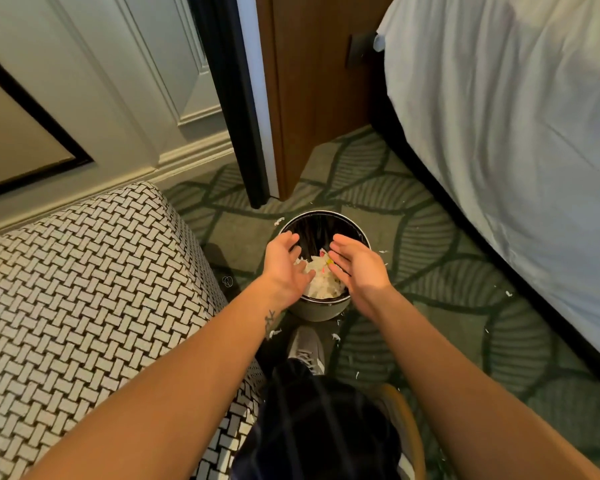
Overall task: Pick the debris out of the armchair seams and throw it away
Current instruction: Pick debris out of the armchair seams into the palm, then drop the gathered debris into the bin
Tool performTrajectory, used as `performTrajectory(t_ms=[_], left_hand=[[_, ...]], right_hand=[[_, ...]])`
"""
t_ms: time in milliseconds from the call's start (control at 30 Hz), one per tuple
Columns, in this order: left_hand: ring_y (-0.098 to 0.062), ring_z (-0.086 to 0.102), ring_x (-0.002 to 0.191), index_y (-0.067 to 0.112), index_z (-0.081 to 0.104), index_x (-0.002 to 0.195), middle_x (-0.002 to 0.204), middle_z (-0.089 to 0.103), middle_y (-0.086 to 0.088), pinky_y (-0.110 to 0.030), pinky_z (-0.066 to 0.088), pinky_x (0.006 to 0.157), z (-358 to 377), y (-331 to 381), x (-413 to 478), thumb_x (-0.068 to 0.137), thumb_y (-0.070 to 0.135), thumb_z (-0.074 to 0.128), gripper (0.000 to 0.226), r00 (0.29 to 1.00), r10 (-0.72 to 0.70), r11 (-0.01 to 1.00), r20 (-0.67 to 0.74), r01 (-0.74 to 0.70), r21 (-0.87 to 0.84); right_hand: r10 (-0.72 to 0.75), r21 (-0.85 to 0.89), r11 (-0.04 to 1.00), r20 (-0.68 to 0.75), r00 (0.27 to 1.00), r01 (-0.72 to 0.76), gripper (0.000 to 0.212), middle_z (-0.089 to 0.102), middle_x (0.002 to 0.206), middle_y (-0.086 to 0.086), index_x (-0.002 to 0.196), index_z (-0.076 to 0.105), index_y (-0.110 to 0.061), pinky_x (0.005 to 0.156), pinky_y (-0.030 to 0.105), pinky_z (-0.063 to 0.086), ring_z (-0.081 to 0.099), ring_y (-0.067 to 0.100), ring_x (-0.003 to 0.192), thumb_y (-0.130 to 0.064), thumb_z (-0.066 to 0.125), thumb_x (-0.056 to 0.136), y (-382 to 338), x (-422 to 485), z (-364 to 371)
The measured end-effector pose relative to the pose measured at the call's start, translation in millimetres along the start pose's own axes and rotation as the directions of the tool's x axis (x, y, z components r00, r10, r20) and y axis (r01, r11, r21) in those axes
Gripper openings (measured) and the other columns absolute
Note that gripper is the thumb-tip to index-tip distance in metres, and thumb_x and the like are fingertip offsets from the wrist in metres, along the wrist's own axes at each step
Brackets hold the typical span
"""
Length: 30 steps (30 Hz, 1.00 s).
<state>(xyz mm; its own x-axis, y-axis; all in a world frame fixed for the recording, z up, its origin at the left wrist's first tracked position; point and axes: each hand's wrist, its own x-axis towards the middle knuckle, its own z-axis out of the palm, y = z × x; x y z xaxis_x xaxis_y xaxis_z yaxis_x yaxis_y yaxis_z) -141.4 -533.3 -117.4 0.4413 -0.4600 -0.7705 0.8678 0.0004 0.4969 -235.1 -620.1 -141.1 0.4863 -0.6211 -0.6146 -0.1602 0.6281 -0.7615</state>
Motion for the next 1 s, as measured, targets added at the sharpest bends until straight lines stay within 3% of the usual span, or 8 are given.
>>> performTrajectory(t_ms=[267, 467, 700, 1000], left_hand=[[-0.037, 0.03, 0.15, 0.014, 0.047, 0.148, 0.16, 0.038, -0.016, -0.053, 0.028, 0.123, -20.5, 18.4, -73.4, 0.106, 0.034, 0.04, 0.047, 0.995, 0.077, 0.996, 0.057, -0.075, -0.05], [-0.039, 0.045, 0.14, 0.006, 0.041, 0.152, 0.152, 0.048, -0.021, -0.052, 0.033, 0.121, -70.2, 49.4, -141.3, 0.108, 0.041, 0.032, 0.057, 0.97, 0.153, 0.988, 0.188, -0.154, -0.01], [-0.039, 0.056, 0.129, 0.002, 0.043, 0.148, 0.145, 0.055, -0.023, -0.051, 0.043, 0.114, -154.7, 97.6, -230.6, 0.108, 0.043, 0.032, 0.058, 0.94, 0.273, 0.96, 0.203, -0.281, 0.011], [-0.038, 0.062, 0.123, 0.0, 0.051, 0.14, 0.136, 0.063, -0.023, -0.051, 0.049, 0.107, -306.0, 143.6, -324.3, 0.108, 0.043, 0.032, 0.057, 0.917, 0.395, 0.919, 0.058, -0.393, -0.039]], right_hand=[[-0.044, 0.075, 0.997, 0.115, 0.992, 0.035, 0.035, 0.065, 0.133, 0.011, 0.136, 0.06, -0.008, 0.097, 0.033, 0.053, 0.062, 0.023, 0.123, -0.009, 0.046, 0.104, -28.2, -68.3, 28.9], [-0.04, 0.12, 0.993, 0.33, 0.943, 0.0, 0.038, 0.061, 0.138, 0.015, 0.142, 0.052, -0.006, 0.108, 0.039, 0.047, 0.059, 0.028, 0.127, -0.017, 0.048, 0.105, -43.0, -143.5, 69.2], [-0.022, -0.012, 0.999, 0.525, 0.851, 0.033, 0.037, 0.065, 0.134, 0.014, 0.138, 0.056, -0.008, 0.113, 0.042, 0.045, 0.063, 0.026, 0.124, -0.021, 0.053, 0.104, -30.9, -225.9, 151.3], [0.07, -0.234, 0.964, 0.684, 0.726, 0.128, 0.034, 0.07, 0.126, 0.01, 0.134, 0.059, -0.011, 0.099, 0.035, 0.056, 0.069, 0.022, 0.114, -0.021, 0.054, 0.102, 31.8, -299.5, 279.8]])
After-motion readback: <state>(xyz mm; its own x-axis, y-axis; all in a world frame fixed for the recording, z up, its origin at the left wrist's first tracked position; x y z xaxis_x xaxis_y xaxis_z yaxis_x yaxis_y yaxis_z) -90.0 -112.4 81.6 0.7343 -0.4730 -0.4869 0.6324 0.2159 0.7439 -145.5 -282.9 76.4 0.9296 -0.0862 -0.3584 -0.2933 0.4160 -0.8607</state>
